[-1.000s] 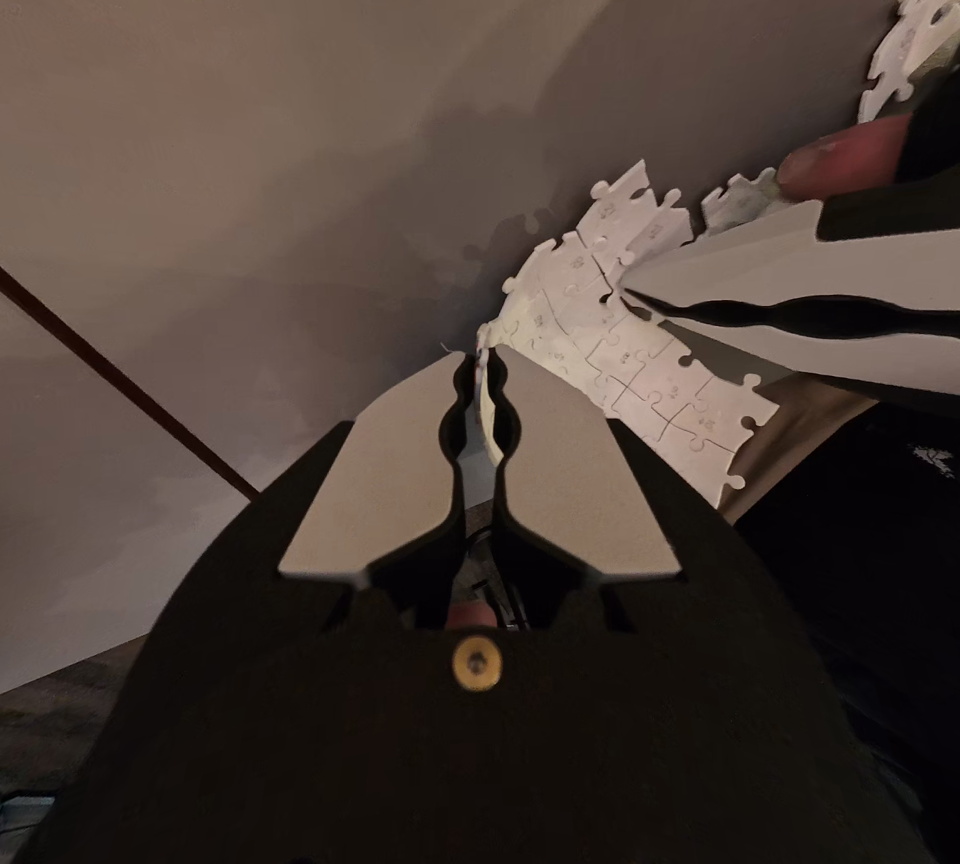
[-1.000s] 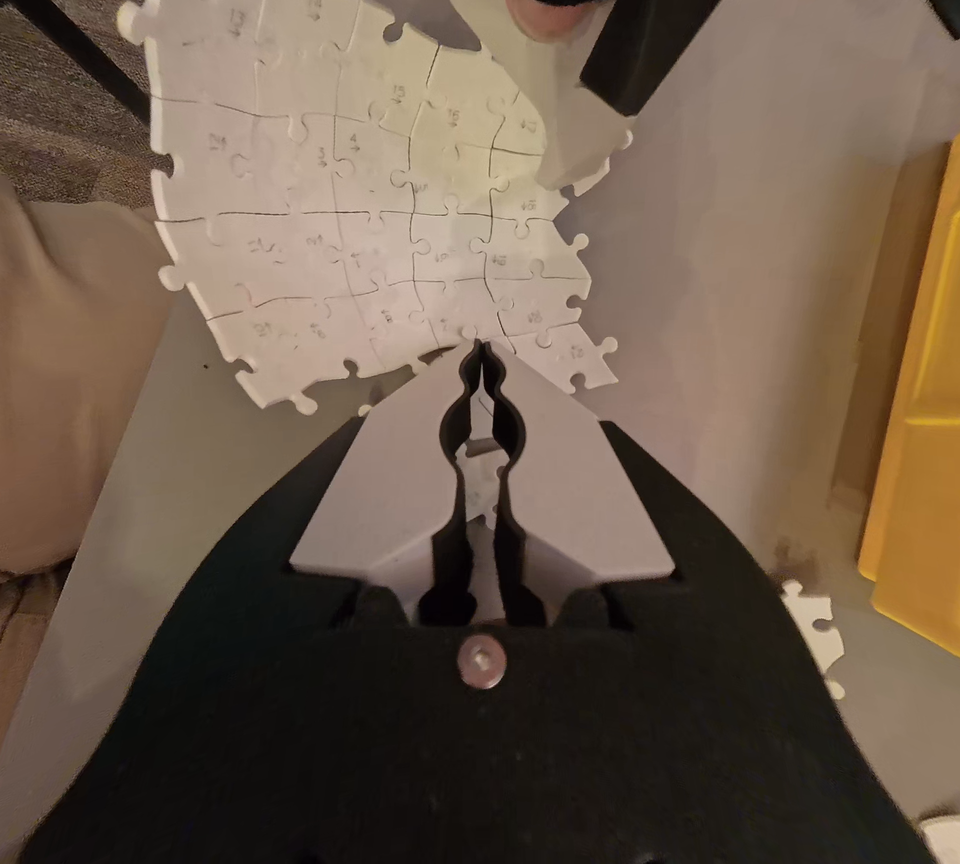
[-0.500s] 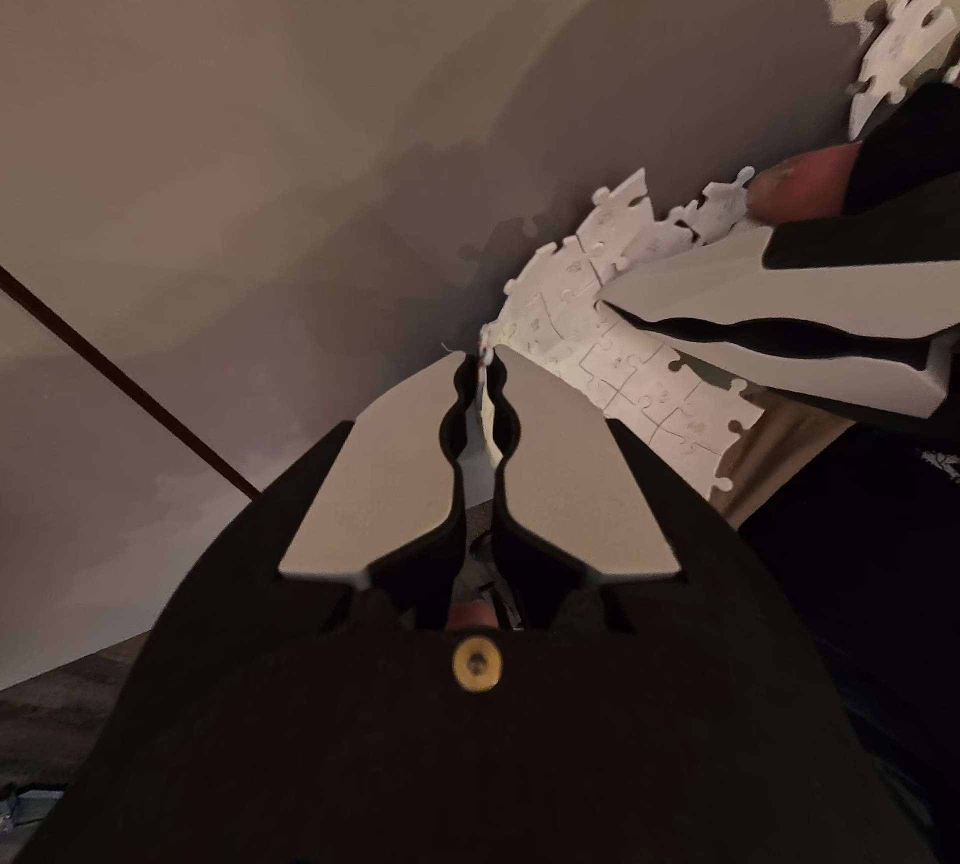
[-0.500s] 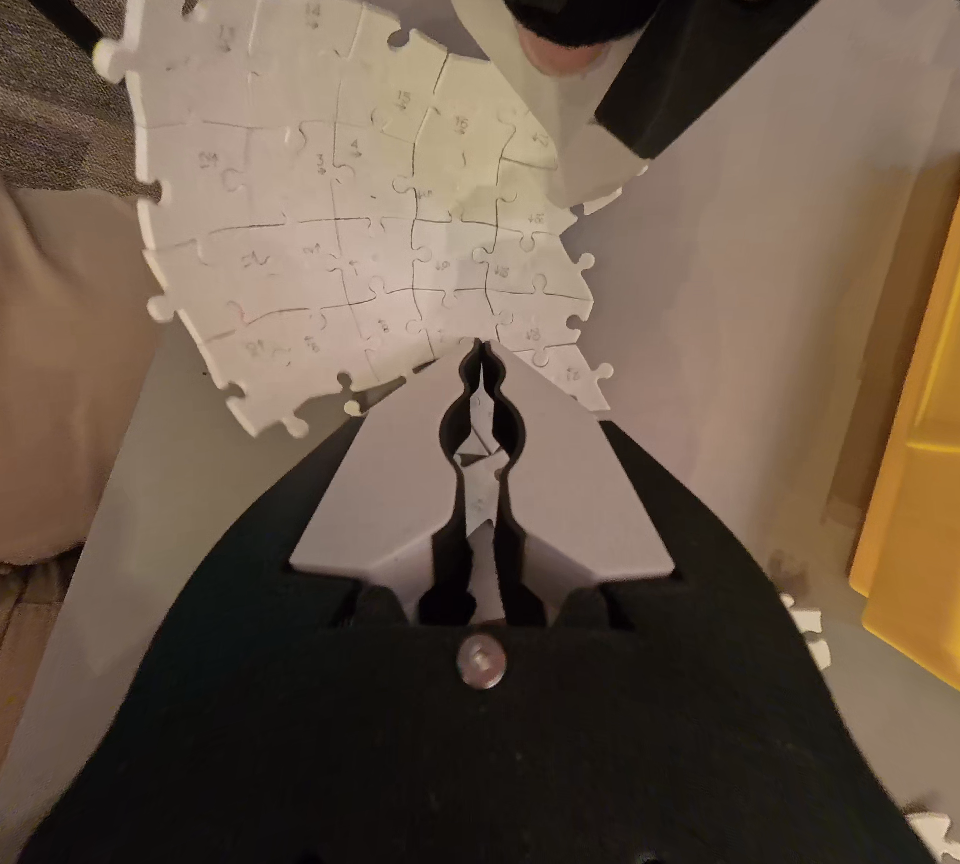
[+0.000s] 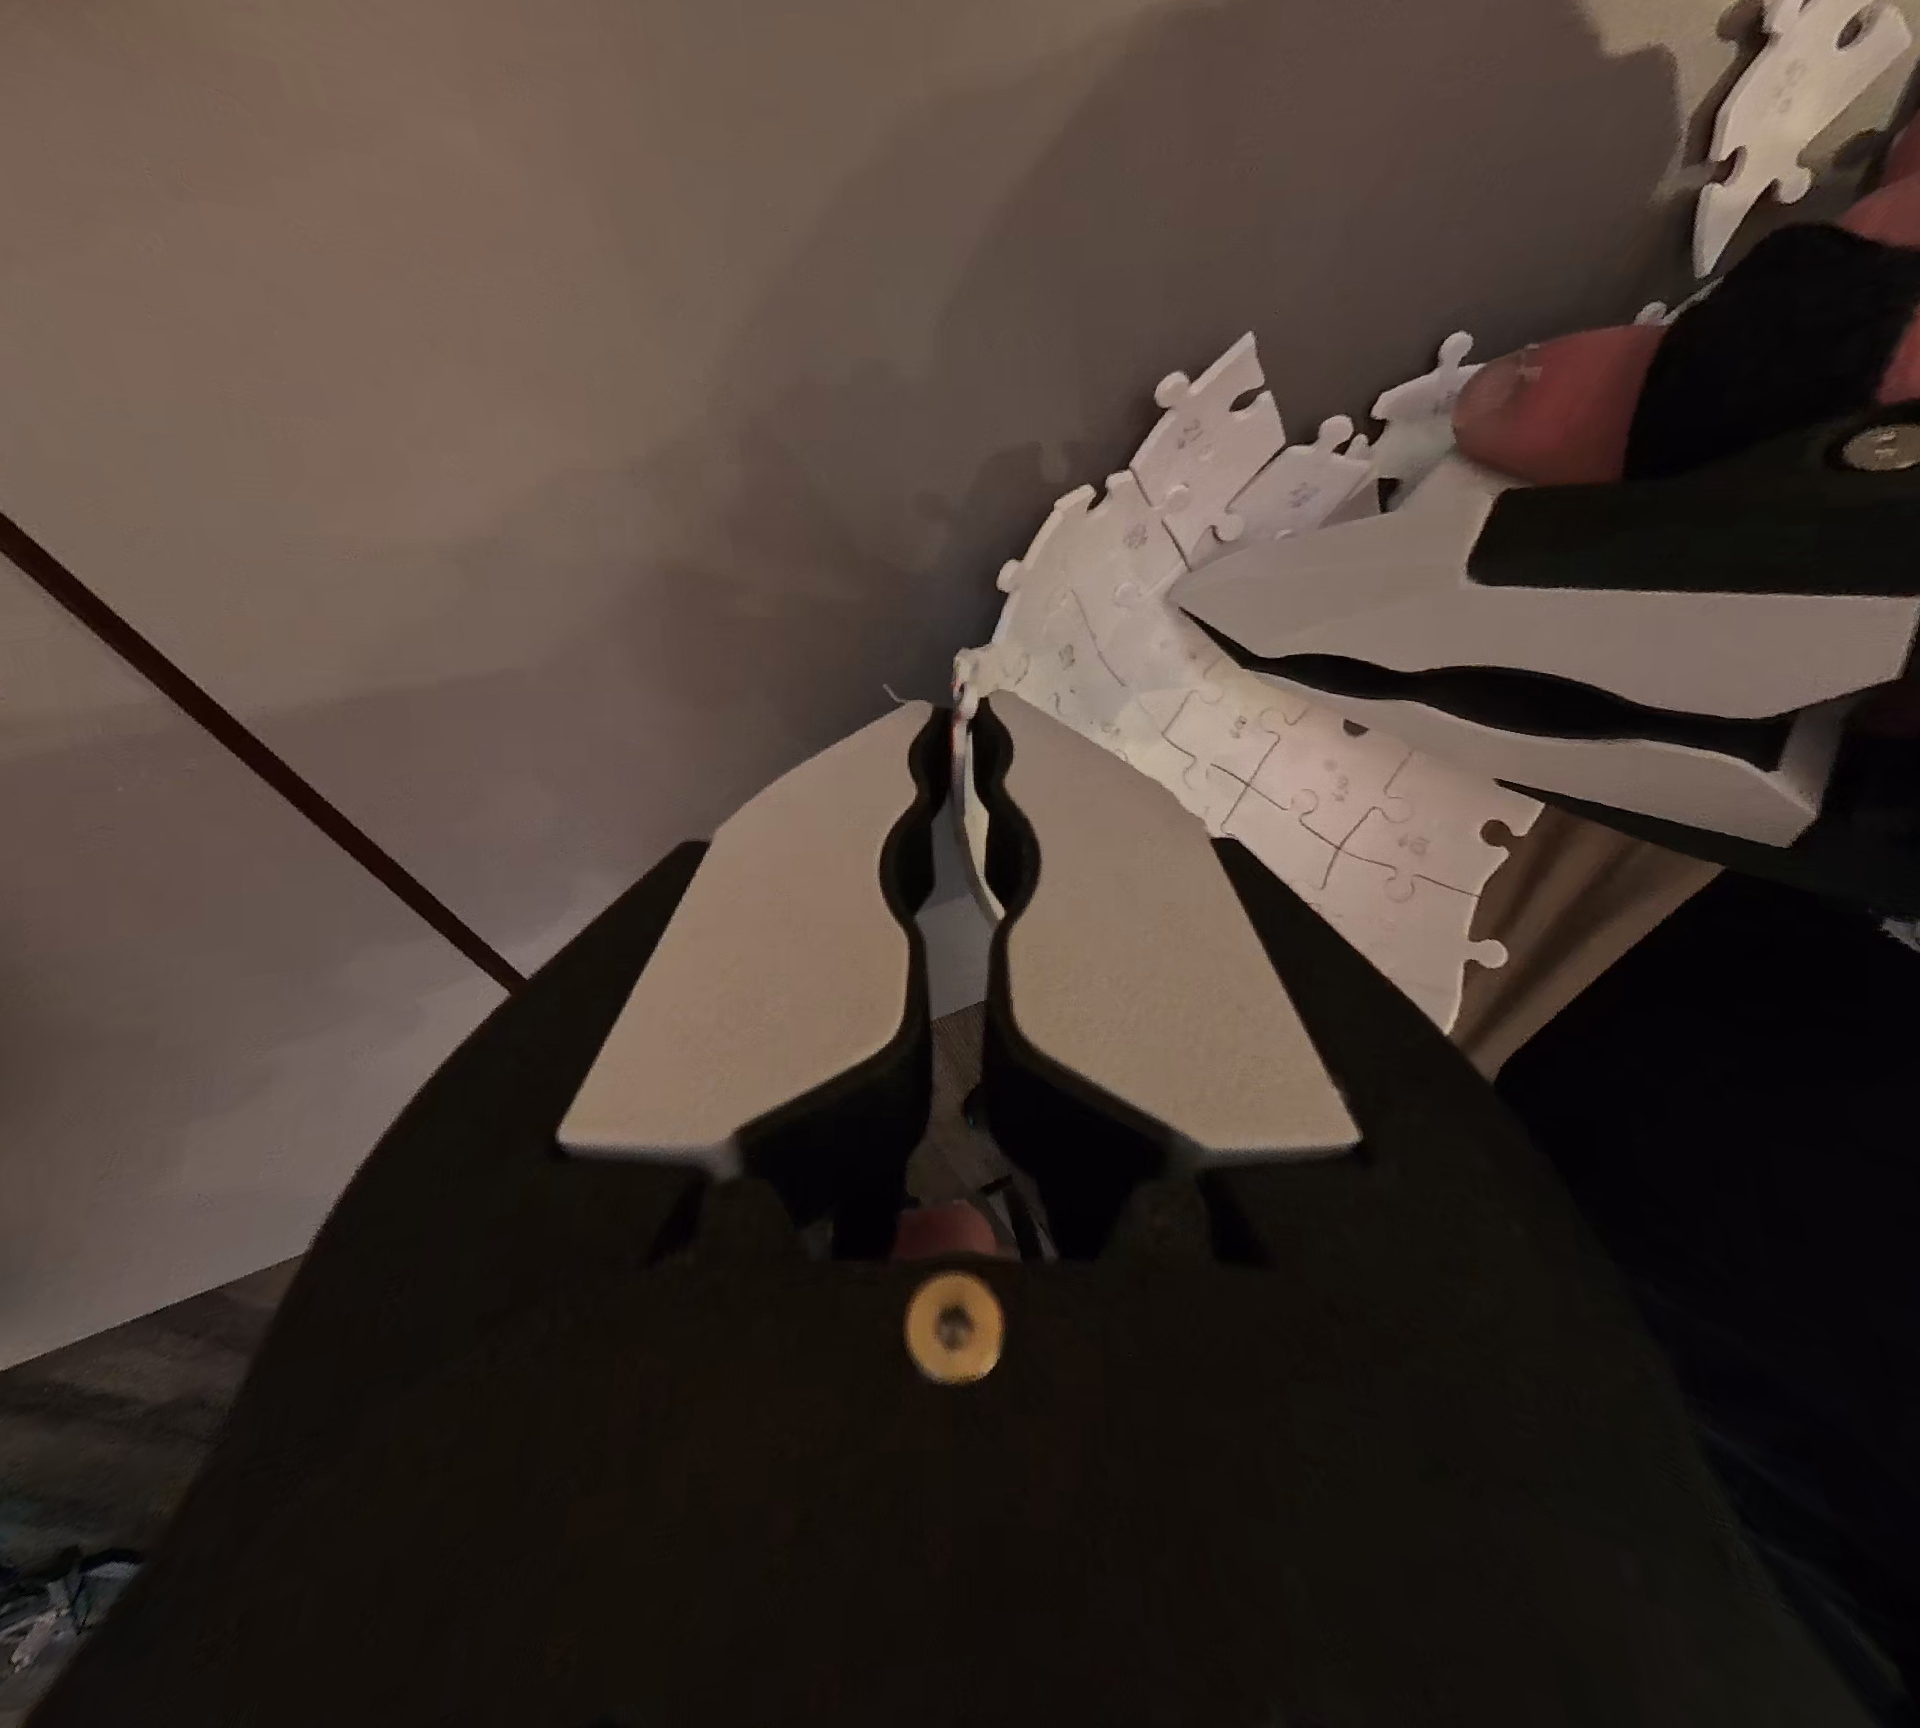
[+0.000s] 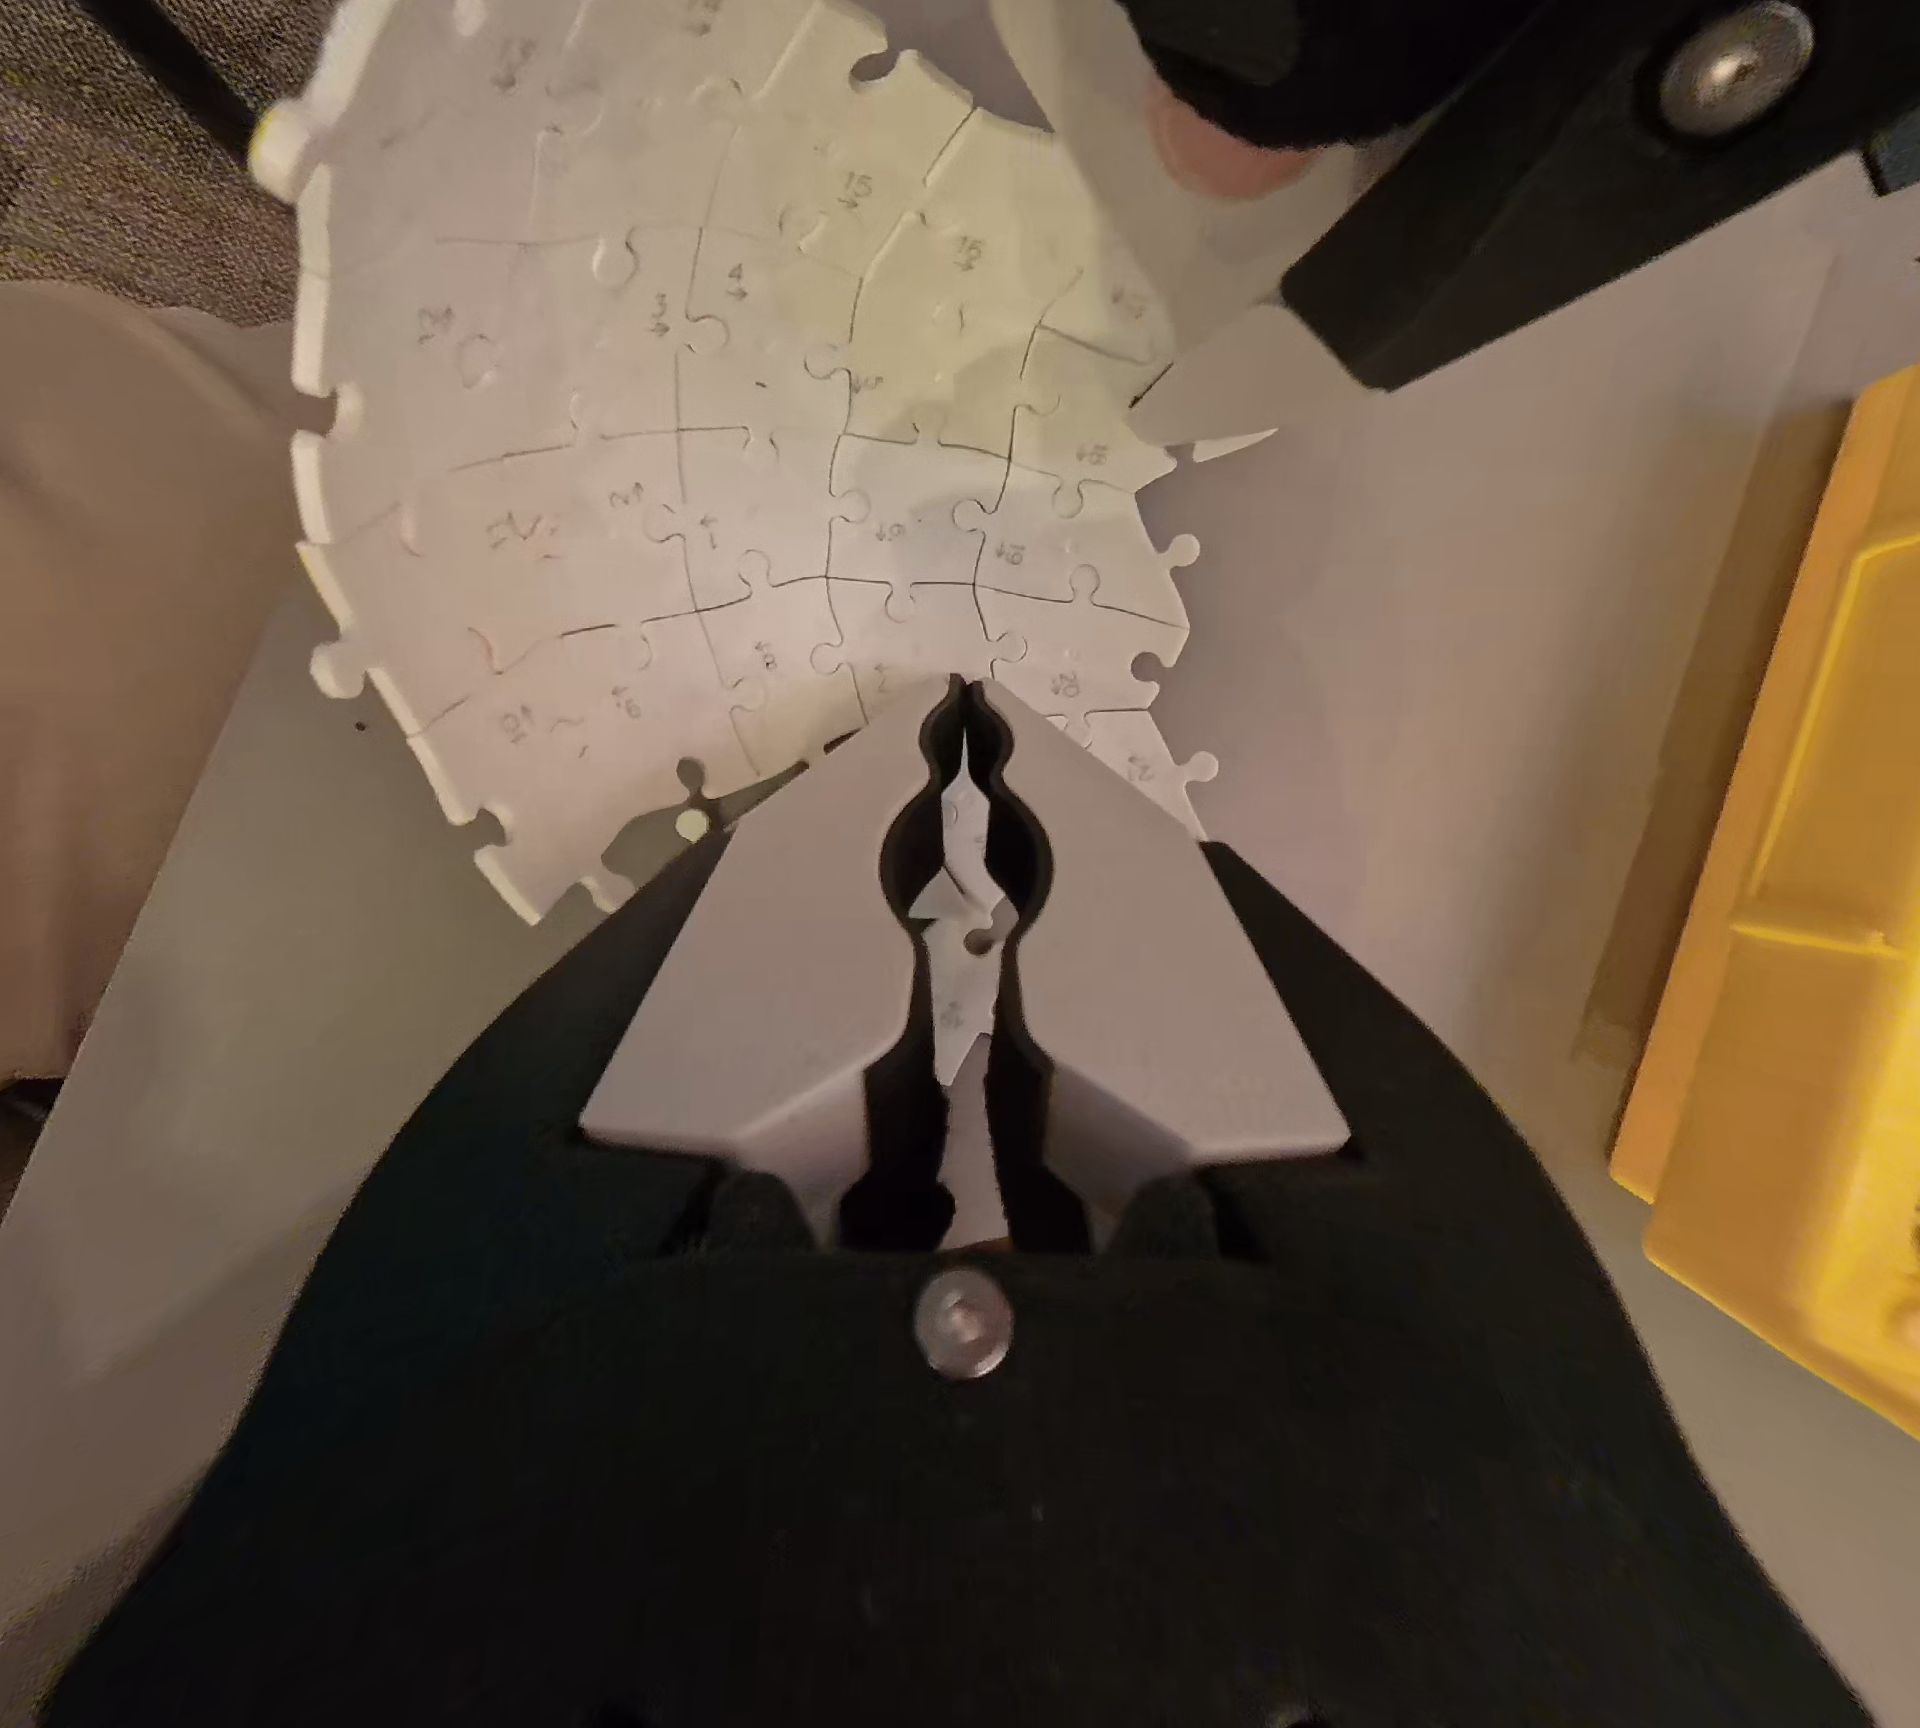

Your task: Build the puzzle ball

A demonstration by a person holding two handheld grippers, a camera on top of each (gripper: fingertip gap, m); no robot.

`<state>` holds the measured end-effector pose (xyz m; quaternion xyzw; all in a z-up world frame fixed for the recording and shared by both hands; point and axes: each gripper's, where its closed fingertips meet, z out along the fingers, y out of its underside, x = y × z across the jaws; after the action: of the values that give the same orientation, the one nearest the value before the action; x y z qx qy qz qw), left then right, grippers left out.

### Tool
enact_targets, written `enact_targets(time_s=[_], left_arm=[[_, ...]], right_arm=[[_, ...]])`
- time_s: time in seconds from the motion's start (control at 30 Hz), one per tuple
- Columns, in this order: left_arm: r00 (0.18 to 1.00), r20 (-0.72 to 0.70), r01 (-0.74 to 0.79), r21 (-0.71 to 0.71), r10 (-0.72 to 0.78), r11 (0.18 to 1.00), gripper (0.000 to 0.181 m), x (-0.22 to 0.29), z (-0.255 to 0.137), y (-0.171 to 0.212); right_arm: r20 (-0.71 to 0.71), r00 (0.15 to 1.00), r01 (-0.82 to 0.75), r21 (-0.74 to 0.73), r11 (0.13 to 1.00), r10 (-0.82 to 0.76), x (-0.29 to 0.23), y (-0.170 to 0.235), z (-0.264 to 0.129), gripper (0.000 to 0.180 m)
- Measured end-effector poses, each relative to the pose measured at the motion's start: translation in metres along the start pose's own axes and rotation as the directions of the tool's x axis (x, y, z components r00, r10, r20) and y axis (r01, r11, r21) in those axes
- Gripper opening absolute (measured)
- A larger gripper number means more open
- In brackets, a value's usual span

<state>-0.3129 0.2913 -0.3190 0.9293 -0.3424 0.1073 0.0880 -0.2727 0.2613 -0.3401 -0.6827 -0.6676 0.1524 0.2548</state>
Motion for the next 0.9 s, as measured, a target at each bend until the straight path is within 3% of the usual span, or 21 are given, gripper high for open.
enact_targets(time_s=[0.23, 0.4, 0.6, 0.73, 0.77, 0.9], left_arm=[[1.0, 0.005, -0.003, 0.012, 0.003, 1.0, 0.003, 0.002, -0.002, -0.001], [1.0, 0.017, -0.005, 0.013, 0.005, 1.0, 0.003, 0.002, -0.002, -0.001], [1.0, 0.013, -0.004, 0.032, 0.003, 0.999, 0.004, 0.002, 0.002, -0.002], [1.0, 0.004, -0.001, 0.048, 0.001, 0.999, 0.004, 0.002, 0.003, -0.002], [1.0, 0.002, 0.001, 0.053, -0.001, 0.999, 0.004, 0.002, 0.003, -0.002], [1.0, 0.002, 0.0, 0.07, -0.001, 0.998, 0.005, 0.003, 0.004, -0.002]], right_arm=[[-0.07, 0.993, 0.093, -0.024, 0.995, -0.095, 0.0, 0.001, 0.0, 0.0], [-0.04, 0.998, 0.053, -0.019, 0.998, -0.054, 0.0, 0.0, 0.0, 0.0], [0.026, 0.984, -0.181, 0.157, 0.971, 0.179, 0.012, -0.006, -0.028, 0.0], [0.038, 0.95, -0.314, 0.131, 0.94, 0.311, 0.025, 0.013, -0.041, 0.0], [0.057, 0.938, -0.348, 0.114, 0.931, 0.343, 0.024, 0.018, -0.041, 0.009], [0.098, 0.914, -0.4, 0.062, 0.915, 0.393, 0.016, 0.031, -0.035, 0.016]])
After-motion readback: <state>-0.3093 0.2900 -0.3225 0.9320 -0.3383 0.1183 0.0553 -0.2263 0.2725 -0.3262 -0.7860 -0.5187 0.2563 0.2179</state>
